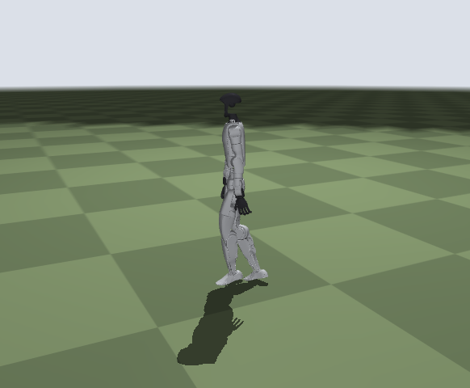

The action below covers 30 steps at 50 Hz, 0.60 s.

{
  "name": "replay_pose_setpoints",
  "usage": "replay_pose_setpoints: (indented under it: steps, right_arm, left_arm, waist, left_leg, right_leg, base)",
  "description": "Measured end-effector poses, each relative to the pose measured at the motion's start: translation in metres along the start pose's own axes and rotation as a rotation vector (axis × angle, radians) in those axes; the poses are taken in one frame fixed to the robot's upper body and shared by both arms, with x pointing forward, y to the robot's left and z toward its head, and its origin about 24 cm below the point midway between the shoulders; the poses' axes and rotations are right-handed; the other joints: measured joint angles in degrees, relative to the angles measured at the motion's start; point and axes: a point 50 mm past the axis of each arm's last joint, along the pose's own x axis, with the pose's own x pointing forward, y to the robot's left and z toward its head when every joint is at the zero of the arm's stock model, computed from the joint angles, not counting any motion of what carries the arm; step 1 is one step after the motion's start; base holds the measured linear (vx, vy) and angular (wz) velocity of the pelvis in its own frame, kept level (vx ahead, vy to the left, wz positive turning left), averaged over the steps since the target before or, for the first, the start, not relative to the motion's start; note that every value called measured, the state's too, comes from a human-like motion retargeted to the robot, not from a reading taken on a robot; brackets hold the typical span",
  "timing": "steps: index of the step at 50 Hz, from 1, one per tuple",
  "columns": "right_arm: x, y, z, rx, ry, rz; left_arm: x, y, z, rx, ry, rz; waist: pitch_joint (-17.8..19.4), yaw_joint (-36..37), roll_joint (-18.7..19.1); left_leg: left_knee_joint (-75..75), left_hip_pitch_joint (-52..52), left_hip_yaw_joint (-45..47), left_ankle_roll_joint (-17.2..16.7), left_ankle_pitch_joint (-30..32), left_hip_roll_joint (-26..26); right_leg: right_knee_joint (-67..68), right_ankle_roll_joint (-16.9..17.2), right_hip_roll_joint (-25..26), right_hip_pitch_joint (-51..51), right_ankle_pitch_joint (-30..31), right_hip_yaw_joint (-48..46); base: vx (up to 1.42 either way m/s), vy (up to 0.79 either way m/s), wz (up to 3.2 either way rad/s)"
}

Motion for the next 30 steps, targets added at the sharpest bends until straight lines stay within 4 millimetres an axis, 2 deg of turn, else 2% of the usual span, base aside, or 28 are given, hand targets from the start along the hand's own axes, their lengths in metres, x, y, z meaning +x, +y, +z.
replay_pose_setpoints:
  steps: [2,3,5,8,10,14,17,19,22,23,25,28,30]
  right_arm:
    - [0.0,0.005,-0.01,0.117,0.027,0.032]
    - [0.0,0.007,-0.015,0.173,0.036,0.049]
    - [0.0,0.011,-0.024,0.279,0.056,0.074]
    - [-0.001,0.018,-0.041,0.392,0.114,0.101]
    - [-0.002,0.024,-0.052,0.411,0.16,0.114]
    - [-0.005,0.029,-0.071,0.336,0.251,0.137]
    - [-0.007,0.034,-0.081,0.259,0.3,0.162]
    - [-0.008,0.039,-0.087,0.222,0.32,0.186]
    - [-0.009,0.049,-0.092,0.188,0.334,0.225]
    - [-0.009,0.051,-0.092,0.181,0.334,0.236]
    - [-0.009,0.056,-0.091,0.179,0.335,0.257]
    - [-0.009,0.056,-0.087,0.186,0.331,0.277]
    - [-0.008,0.056,-0.083,0.177,0.318,0.281]
  left_arm:
    - [-0.001,0.004,0.006,0.006,-0.013,0.018]
    - [-0.002,0.007,0.01,0.005,-0.018,0.033]
    - [-0.004,0.014,0.019,0.002,-0.033,0.065]
    - [-0.009,0.026,0.032,0.024,-0.069,0.108]
    - [-0.012,0.034,0.041,0.039,-0.099,0.136]
    - [-0.019,0.046,0.059,0.062,-0.162,0.179]
    - [-0.024,0.053,0.07,0.085,-0.198,0.205]
    - [-0.026,0.054,0.075,0.103,-0.218,0.212]
    - [-0.027,0.052,0.079,0.104,-0.244,0.219]
    - [-0.027,0.051,0.08,0.093,-0.252,0.219]
    - [-0.026,0.049,0.079,0.065,-0.262,0.215]
    - [-0.022,0.04,0.078,0.03,-0.258,0.181]
    - [-0.02,0.036,0.072,0.021,-0.236,0.145]
  waist:
    - [0.65,-1.02,2.2]
    - [1.11,-1.71,3.15]
    - [1.83,-2.35,4.33]
    - [2.37,-2.53,4.51]
    - [2.67,-3.28,4.13]
    - [3.32,-4.56,2.53]
    - [3.82,-4.6,0.93]
    - [4.01,-4.33,0.13]
    - [3.84,-4.63,-0.71]
    - [3.61,-4.57,-0.65]
    - [3.28,-3.16,-0.29]
    - [2.94,-4.5,-0.78]
    - [2.31,-5.22,-0.29]
  left_leg:
    - [0.37,0.83,-3.69,0.0,-0.37,1.83]
    - [0.43,1.45,-4.76,0.0,-0.69,2.86]
    - [0.47,2.32,-6.51,0.0,-1.23,4.17]
    - [-0.41,3.87,-7.53,0.0,-1.6,4.52]
    - [-1.46,5.02,-8.33,0.0,-1.6,4.14]
    - [-3.42,7.54,-9.19,0.0,-1.98,2.4]
    - [-4.27,9.8,-9.28,0.0,-2.9,1.01]
    - [-4.55,11.63,-8.8,0.0,-3.83,0.5]
    - [-4.53,14.29,-8.13,0.0,-5.28,0.21]
    - [-4.35,14.78,-8.66,0.0,-5.69,0.37]
    - [-3.94,15.85,-8.69,0.0,-6.88,1.12]
    - [-3.55,17.66,-9.78,0.0,-7.9,1.58]
    - [-3.35,18.65,-8.44,0.0,-8.41,2.64]
  right_leg:
    - [10.73,1.36,0.13,-4.79,6.49,3.67]
    - [16.39,1.94,0.65,-7.81,7.25,6.34]
    - [25.39,2.06,1.29,-13.17,4.26,9.52]
    - [30.77,0.44,1.65,-19.79,-2.28,11.47]
    - [30.3,-0.89,1.54,-23.45,-6.55,12.04]
    - [22.48,-3.48,1.89,-28.27,-13.26,13.97]
    - [15.35,-7.41,2.64,-29.55,-16.26,16.56]
    - [11.15,-10.73,3.23,-29.08,-13.77,18.16]
    - [5.86,-16.63,3.31,-26.82,-5.14,18.01]
    - [5.3,-17.56,4.32,-25.94,-8.11,19.0]
    - [6.48,-18.76,3.1,-23.28,-13.24,11.31]
    - [11.2,-15.94,5.54,-25.54,-14.24,21.32]
    - [12.32,-15.55,4.83,-24.57,-16.25,18.6]
  base:
    - [0.26,0.01,0.21]
    - [0.24,0.01,0.14]
    - [0.24,-0.02,-0.01]
    - [0.26,-0.04,0.02]
    - [0.27,-0.05,0.23]
    - [0.21,-0.04,0.21]
    - [0.31,-0.07,0.1]
    - [0.37,-0.07,0.11]
    - [0.4,-0.07,0.23]
    - [0.45,-0.14,-0.07]
    - [0.47,-0.18,-0.24]
    - [0.41,-0.11,0.31]
    - [0.46,-0.07,0.12]
